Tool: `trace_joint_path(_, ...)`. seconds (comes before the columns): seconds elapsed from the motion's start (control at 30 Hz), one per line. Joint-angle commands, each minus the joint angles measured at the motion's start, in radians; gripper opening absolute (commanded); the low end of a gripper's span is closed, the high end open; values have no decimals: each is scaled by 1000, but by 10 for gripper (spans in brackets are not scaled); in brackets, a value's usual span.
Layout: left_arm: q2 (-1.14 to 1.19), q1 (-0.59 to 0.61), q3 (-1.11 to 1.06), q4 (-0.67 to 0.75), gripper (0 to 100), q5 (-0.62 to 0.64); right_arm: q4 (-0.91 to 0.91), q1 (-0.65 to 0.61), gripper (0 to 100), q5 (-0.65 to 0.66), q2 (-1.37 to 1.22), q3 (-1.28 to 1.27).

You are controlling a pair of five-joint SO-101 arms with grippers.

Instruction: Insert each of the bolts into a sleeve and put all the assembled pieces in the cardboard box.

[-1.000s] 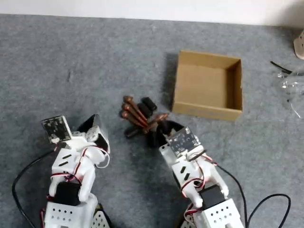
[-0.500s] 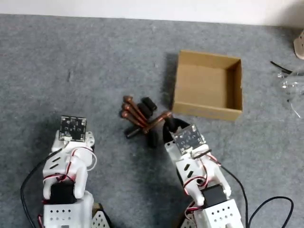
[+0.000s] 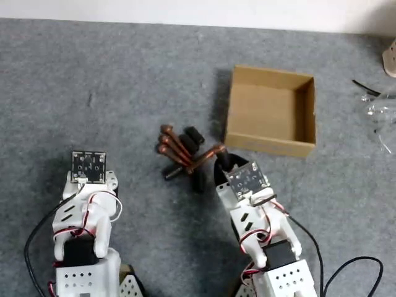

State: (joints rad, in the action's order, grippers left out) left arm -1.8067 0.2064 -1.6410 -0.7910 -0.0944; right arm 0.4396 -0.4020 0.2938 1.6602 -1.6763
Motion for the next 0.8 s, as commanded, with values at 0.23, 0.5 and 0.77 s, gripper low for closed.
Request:
trace_joint_path(0.23, -12, 8, 15, 0, 11, 2, -47, 13, 4, 3, 8, -150)
trace_joint_path(0.5, -12, 8, -5, 29, 11, 2, -48, 18, 4, 3, 15, -148)
trace_joint_path(0.77, -12, 8, -13, 48, 11, 2, -45, 120, 4, 2, 16, -74)
